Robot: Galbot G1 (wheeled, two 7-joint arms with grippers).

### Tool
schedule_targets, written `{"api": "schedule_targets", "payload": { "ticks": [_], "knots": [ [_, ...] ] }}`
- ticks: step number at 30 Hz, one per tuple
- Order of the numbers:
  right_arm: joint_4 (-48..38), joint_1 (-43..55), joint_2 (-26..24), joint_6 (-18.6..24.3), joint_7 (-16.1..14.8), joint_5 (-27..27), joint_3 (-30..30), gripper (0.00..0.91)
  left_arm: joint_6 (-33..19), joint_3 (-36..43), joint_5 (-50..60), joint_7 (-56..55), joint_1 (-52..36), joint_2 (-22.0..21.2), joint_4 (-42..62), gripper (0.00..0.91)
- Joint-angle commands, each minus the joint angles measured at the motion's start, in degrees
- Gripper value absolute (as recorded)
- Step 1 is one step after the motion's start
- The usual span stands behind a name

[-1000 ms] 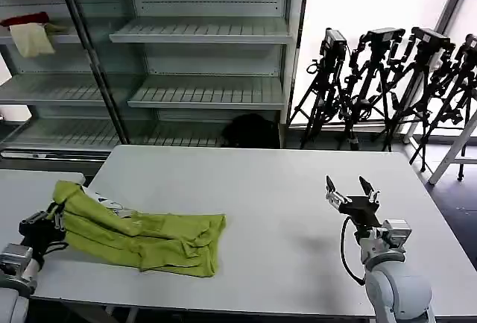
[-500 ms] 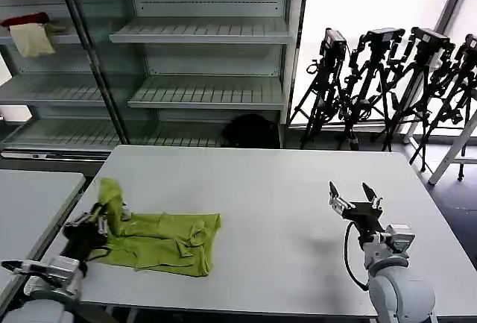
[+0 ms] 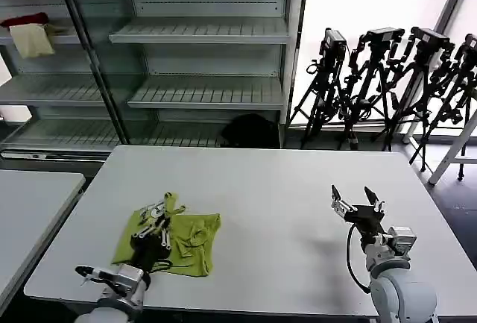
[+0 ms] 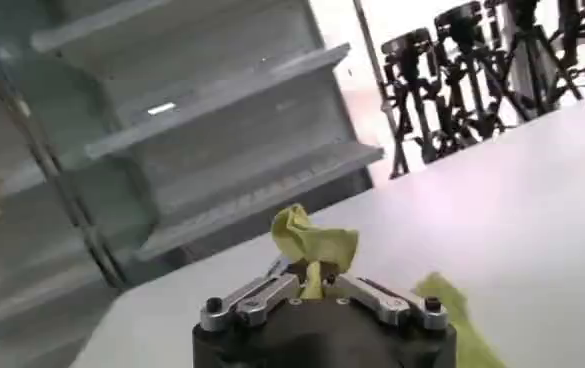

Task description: Fold and organize the clothes.

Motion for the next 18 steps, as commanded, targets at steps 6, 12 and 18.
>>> {"api": "schedule_targets", "payload": {
  "ticks": [6, 12, 18],
  "knots": [
    [-0.4, 0.6, 0.2, -0.2, 0.1, -0.2, -0.6, 0.907, 1.7, 6.8, 2.4, -1.3, -0.1, -2.6, 4.4, 0.010],
    [-0.4, 0.6, 0.4, -0.2, 0.1, -0.6, -0.8, 0.907, 1.7, 8.1, 2.6, -1.9, -0.5, -4.4, 6.3, 0.292],
    [-0.1, 0.4, 0.5, -0.3, 0.1, -0.8, -1.0, 0.907, 1.6, 10.3, 1.2, -3.5, -1.3, -6.4, 7.3, 0.907]
  ]
}}
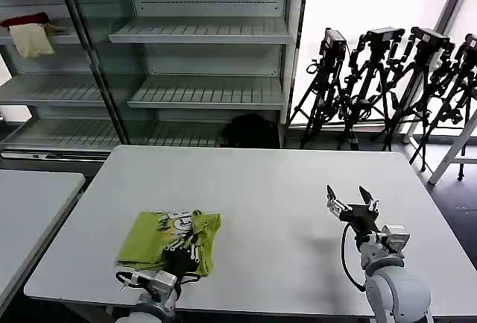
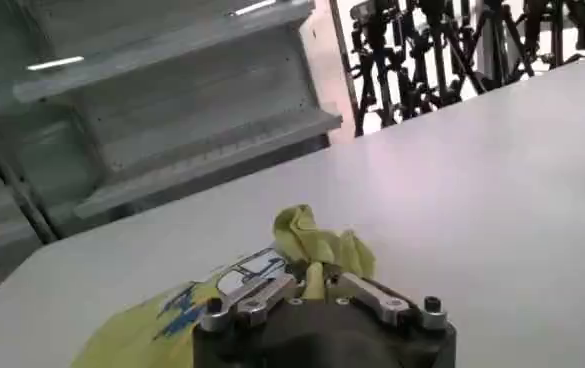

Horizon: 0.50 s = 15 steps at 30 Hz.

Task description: Fold and organize the clothes.

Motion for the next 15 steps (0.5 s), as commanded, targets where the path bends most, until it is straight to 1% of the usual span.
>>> {"api": "schedule_targets", "payload": {
  "ticks": [1, 10, 15],
  "knots": [
    [0.2, 0.0, 0.0, -0.1, 0.0, 0.0, -0.1, 0.907, 0.4, 3.2, -0.6, -1.3, -0.4, -2.5, 2.0, 0.907],
    [0.7, -0.2, 0.0, -0.1, 0.1, -0.7, 0.0, 0.907, 1.3, 6.1, -3.6, -4.0, 0.5, -7.3, 4.6, 0.907],
    [1.0, -0.5, -0.1, -0.1, 0.1, -0.9, 0.0, 0.907, 1.7, 6.3, -6.0, -4.7, 0.3, -8.8, 5.2, 0.907]
  ]
}}
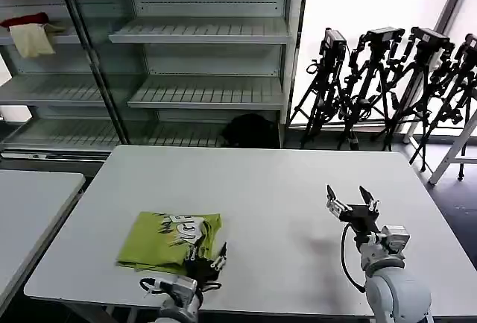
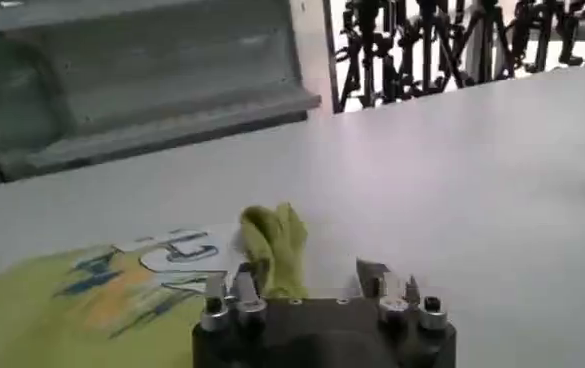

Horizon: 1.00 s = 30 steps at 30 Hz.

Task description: Fold and organize the clothes.

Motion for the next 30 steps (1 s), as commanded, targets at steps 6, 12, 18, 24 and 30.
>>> {"api": "schedule_targets", "payload": {
  "ticks": [6, 12, 18, 24, 30],
  "knots": [
    [0.1, -0.2, 0.0, 0.0, 0.1, -0.1, 0.0, 0.907, -8.5, 0.1, -11.9, 0.6, 0.4, -2.2, -2.6, 0.907],
    [0.2, 0.2, -0.2, -0.1, 0.2, 0.0, 0.0, 0.907, -11.0, -17.3, -25.4, 3.9, 0.8, 4.1, -13.5, 0.907],
    [-0.1, 0.7, -0.2, -0.1, 0.3, 0.0, -0.2, 0.907, -10.4, -45.2, -27.8, 11.0, -0.5, 13.2, -7.8, 0.907],
    [-0.5, 1.2, 0.3, -0.5, 0.5, -0.1, -1.0, 0.907, -9.5, -43.4, -27.4, 11.7, 2.7, 18.4, 0.4, 0.907],
    [-0.4, 1.4, 0.4, -0.9, 0.7, -0.2, -0.9, 0.907, -5.0, -35.3, -28.4, 11.3, 2.3, 14.3, 2.2, 0.907]
  ]
}}
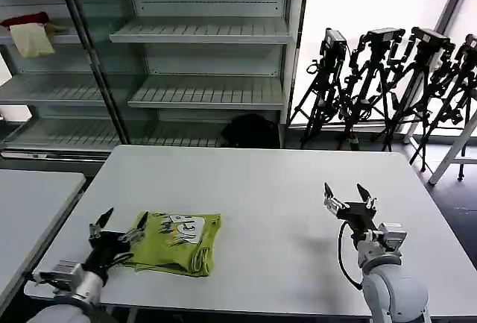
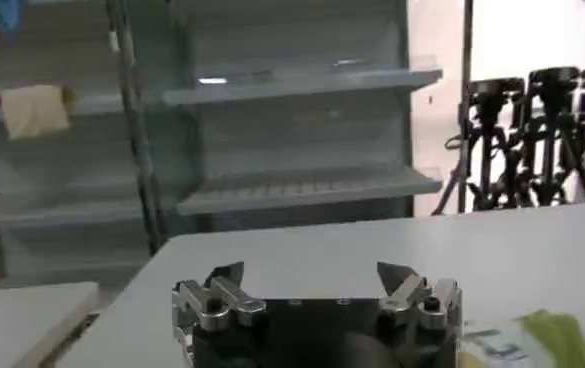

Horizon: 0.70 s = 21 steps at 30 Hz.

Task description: Fold and organize the clothes.

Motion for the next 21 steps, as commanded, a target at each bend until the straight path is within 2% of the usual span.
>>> {"api": "schedule_targets", "payload": {
  "ticks": [1, 16, 21],
  "knots": [
    [0.1, -0.1, 0.0, -0.1, 0.0, 0.1, 0.1, 0.907, 2.5, -2.1, -3.3, 2.4, 0.2, 1.9, 5.3, 0.907],
    [0.9, -0.9, -0.2, -0.2, -0.2, 1.0, 0.8, 0.907, 4.2, 1.9, -2.2, 0.6, -1.8, 1.1, 9.8, 0.897],
    [1.4, -0.8, 0.1, -0.8, 0.0, 1.8, 0.4, 0.907, 5.5, 2.4, -1.0, 0.3, -2.0, 0.8, 9.8, 0.504]
  ]
}}
